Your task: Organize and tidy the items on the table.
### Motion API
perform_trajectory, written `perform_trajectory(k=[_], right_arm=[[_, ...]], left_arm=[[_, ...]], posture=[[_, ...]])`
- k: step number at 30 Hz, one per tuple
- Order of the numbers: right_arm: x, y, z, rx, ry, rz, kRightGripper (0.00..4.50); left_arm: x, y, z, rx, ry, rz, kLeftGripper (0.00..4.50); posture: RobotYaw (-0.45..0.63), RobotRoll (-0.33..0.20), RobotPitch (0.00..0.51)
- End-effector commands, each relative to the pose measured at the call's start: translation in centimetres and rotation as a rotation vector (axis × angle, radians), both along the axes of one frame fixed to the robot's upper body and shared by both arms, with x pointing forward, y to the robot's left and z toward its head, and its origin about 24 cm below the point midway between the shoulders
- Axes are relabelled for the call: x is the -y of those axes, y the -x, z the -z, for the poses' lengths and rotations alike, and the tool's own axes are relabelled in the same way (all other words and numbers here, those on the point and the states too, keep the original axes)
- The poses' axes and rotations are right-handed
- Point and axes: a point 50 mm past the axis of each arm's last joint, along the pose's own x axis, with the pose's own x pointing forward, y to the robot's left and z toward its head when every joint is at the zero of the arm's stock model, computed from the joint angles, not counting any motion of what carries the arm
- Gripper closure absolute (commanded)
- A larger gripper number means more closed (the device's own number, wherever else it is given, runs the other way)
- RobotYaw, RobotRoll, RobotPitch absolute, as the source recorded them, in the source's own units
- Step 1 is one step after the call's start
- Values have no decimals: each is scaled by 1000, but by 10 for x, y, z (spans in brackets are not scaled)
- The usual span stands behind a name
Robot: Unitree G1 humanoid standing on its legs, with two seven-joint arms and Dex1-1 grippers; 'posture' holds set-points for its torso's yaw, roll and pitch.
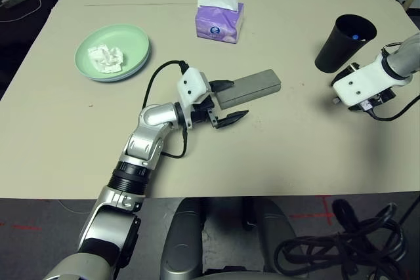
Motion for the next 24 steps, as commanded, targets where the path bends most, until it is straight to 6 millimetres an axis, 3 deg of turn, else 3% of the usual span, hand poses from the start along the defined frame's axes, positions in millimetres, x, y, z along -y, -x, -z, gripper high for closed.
perform_trajectory(k=[1,5,6,14,24], right_arm=[[-2,0,1,-21,-18,6,2491],[-3,0,-2,-40,-28,13,4086],[-3,1,-3,-42,-31,12,4174],[-7,2,-17,-79,-212,44,4173],[-16,-3,-52,-96,-806,155,4173]], left_arm=[[3,1,-7,22,25,8,0],[3,-1,-7,23,25,2,0],[2,-1,-7,23,24,-1,0],[2,-3,-5,27,3,23,0],[-2,-4,-8,-3,-10,145,0]], posture=[[165,0,290],[159,0,271],[157,0,265],[132,0,242],[84,0,198]])
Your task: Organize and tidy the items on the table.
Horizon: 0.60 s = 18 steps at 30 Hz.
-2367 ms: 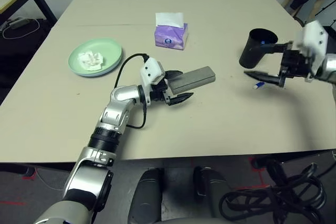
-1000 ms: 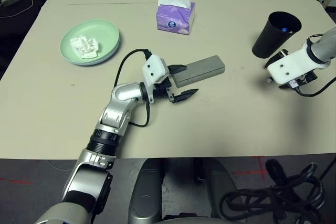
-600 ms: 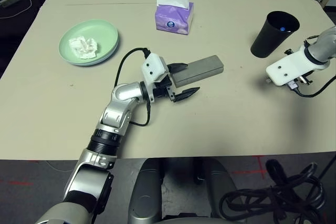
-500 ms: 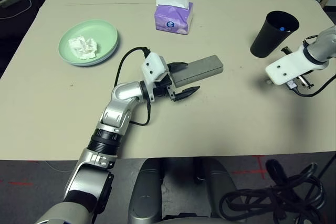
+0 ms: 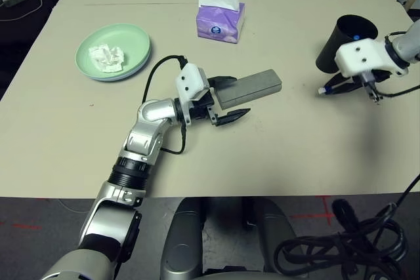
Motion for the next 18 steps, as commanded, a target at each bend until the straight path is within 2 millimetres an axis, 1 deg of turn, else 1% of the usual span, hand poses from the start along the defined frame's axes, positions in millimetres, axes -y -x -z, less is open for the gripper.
perform_trajectory(k=[1,4,5,7,12,18], right_arm=[[3,2,-15,7,-189,40,4173],[10,4,-25,20,-449,97,4173],[14,5,-25,28,-510,123,4173],[17,9,-23,31,-575,144,4173],[14,18,-16,73,-820,203,4173],[5,26,-2,206,-1203,355,4173]], left_arm=[[-1,-2,-2,-6,1,43,0],[-6,-4,-7,-12,10,45,0],[-8,-7,-8,-18,13,24,0],[-12,-13,-10,-30,24,-26,0],[-13,-13,-15,-36,85,-29,0],[-18,-18,-21,-10,135,-107,0]], posture=[[75,0,192],[62,0,182],[58,0,179],[48,0,175],[26,0,155],[19,0,137]])
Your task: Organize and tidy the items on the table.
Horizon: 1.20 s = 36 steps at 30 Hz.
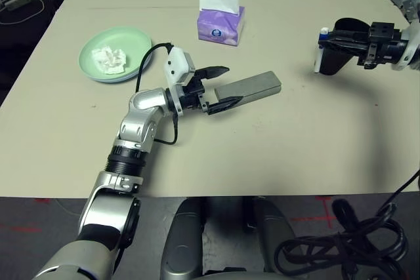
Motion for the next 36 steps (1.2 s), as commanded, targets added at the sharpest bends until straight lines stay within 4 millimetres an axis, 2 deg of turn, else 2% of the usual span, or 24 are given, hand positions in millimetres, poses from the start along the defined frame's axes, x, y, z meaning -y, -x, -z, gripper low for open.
perform_trajectory(k=[1,6,11,16,21,27,36], right_arm=[[0,9,-1,67,-199,110,4173],[-9,13,3,105,-368,239,4173],[-4,4,-9,113,-442,397,4173],[5,-5,-21,92,-430,508,4173],[11,-14,-21,56,-381,621,4173],[10,-21,-11,23,-347,697,4173],[12,-24,-3,-41,-313,752,4173]], left_arm=[[-4,-3,-2,-2,31,-41,0],[-13,-2,3,-19,6,-66,0],[-19,2,9,-35,-32,-53,0],[-24,-2,-1,-19,-26,-71,0],[-22,-7,-12,12,19,-91,0],[-17,-7,-7,0,35,-79,0],[-19,-5,-3,-12,20,-81,0]], posture=[[19,0,135],[15,0,126],[17,0,120],[27,0,119],[33,0,119],[31,0,123],[38,0,123]])
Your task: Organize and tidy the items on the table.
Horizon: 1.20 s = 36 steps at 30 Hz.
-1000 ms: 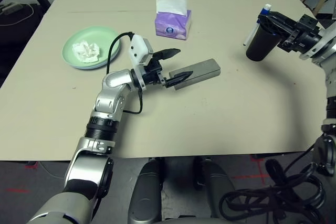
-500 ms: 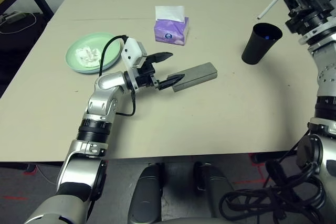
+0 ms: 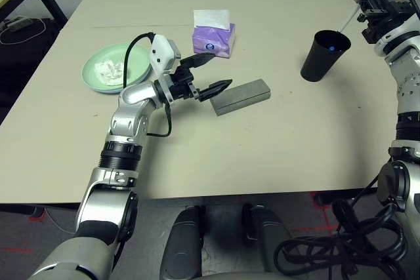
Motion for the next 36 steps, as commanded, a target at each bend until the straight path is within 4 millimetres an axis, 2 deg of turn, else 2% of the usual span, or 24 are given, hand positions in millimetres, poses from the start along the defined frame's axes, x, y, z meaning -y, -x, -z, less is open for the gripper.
perform_trajectory(k=[1,10,21,25,28,30,33,36], right_arm=[[3,-2,6,-48,0,24,4173],[2,-3,6,-90,25,17,4173],[2,-3,11,-145,-7,42,26],[-4,0,16,-177,-19,-53,26],[-26,19,24,-83,-11,-390,26],[-28,33,41,-69,41,-506,26],[-26,42,62,-94,64,-509,26],[-17,40,74,-77,18,-384,26]], left_arm=[[-1,4,8,-21,-10,10,0],[-1,5,10,-28,-14,10,0],[-1,6,11,-34,-20,9,0],[-1,6,10,-35,-15,6,0],[-2,5,10,-36,-9,-21,0],[-4,3,11,-48,0,-63,0],[-8,-3,15,-64,11,-186,0],[-13,-8,12,-52,138,-337,0]], posture=[[38,0,124],[41,0,123],[41,0,116],[39,0,113],[36,0,108],[39,0,104],[39,0,98],[45,0,97]])
